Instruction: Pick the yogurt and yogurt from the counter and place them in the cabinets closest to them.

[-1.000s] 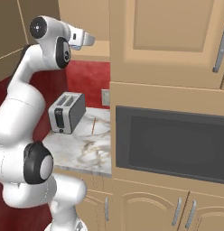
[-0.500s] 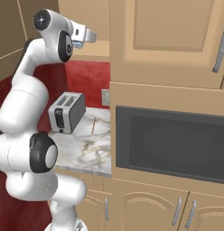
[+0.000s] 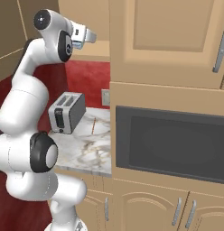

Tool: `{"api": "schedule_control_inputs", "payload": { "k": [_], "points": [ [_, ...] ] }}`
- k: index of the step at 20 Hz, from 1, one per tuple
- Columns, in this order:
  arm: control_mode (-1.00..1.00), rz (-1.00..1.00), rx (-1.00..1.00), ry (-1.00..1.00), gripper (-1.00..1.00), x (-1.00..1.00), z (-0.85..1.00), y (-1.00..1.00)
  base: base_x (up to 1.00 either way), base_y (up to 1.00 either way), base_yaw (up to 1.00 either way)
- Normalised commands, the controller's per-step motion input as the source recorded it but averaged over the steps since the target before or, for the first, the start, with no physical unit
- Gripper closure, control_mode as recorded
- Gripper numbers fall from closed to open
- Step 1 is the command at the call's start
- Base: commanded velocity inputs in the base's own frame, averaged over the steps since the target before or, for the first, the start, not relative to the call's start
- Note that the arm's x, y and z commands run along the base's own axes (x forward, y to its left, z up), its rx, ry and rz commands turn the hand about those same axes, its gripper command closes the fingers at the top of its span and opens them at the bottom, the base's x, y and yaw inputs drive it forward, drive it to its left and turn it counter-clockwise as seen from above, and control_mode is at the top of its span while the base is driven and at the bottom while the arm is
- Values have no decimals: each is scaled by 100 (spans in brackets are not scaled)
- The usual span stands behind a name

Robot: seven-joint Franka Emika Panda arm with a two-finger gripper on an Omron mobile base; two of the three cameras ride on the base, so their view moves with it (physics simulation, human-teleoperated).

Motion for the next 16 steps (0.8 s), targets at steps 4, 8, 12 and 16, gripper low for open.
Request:
{"api": "schedule_control_inputs", "payload": {
  "k": [4, 8, 12, 16],
  "points": [
    [-100, 0, -1, 0, 100, 16, -3, 0, 0, 0, 0],
    [-100, 0, 0, 2, 100, 34, 0, 0, 0, 0, 0],
    [-100, 0, -1, 8, 100, 40, 0, 0, 0, 0, 0],
    [-100, 0, 0, 10, 100, 45, 0, 0, 0, 0, 0]
  ]
}}
